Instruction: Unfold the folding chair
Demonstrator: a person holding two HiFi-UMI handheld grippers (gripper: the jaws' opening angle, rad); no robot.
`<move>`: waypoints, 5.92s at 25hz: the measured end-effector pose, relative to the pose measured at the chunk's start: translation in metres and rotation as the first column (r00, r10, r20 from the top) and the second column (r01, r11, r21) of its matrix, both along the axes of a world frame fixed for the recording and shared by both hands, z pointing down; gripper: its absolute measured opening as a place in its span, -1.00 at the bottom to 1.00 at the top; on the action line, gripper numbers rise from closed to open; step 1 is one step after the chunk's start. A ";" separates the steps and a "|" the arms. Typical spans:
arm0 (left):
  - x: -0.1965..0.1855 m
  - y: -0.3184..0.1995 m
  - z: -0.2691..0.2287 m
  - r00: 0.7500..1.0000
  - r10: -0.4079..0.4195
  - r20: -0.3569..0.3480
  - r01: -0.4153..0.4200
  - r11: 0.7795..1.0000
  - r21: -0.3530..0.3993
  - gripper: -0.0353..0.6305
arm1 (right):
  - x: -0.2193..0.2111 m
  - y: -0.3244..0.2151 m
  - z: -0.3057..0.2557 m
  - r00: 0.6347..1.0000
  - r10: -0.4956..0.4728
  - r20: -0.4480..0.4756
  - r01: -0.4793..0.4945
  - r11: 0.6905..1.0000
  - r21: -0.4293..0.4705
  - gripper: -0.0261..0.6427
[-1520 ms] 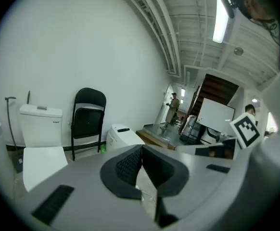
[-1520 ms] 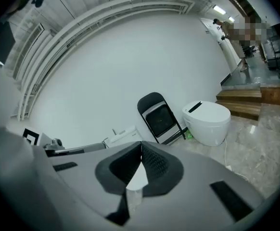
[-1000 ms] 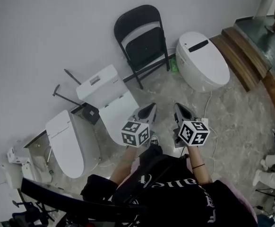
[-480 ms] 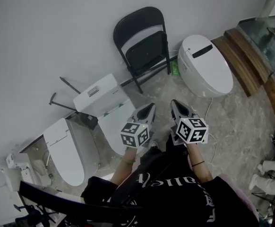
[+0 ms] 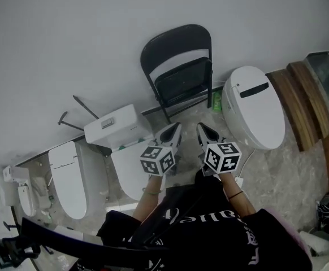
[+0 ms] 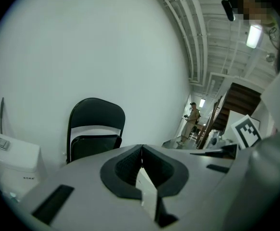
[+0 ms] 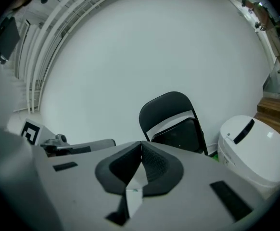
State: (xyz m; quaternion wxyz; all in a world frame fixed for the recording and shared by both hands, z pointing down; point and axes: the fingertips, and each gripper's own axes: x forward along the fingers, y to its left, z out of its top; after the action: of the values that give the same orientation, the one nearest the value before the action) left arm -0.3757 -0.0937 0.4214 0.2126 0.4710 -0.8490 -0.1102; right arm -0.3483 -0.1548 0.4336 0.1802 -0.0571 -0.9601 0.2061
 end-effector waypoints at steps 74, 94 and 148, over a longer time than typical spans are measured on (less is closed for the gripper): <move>-0.478 -0.129 0.067 0.798 0.590 -0.122 -0.497 0.530 -0.687 -0.52 | -0.459 -0.153 0.239 0.907 0.230 -0.353 -0.415 0.637 -0.650 -0.57; -0.285 -0.129 0.057 0.744 0.598 -0.298 -0.619 0.451 -0.643 -0.69 | -0.268 -0.152 0.239 0.935 0.121 -0.333 -0.349 0.474 -0.809 -0.67; 0.092 -0.036 0.073 0.535 0.759 -0.372 -0.788 0.290 -0.543 -0.71 | 0.220 -0.035 0.238 0.898 0.383 -0.217 -0.390 0.464 -0.795 -0.65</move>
State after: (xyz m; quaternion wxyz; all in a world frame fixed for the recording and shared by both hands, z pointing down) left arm -0.2833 -0.1301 0.4943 0.4068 0.7102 -0.4890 0.3018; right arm -0.1283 -0.1901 0.6720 0.0846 0.0848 -0.7377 0.6645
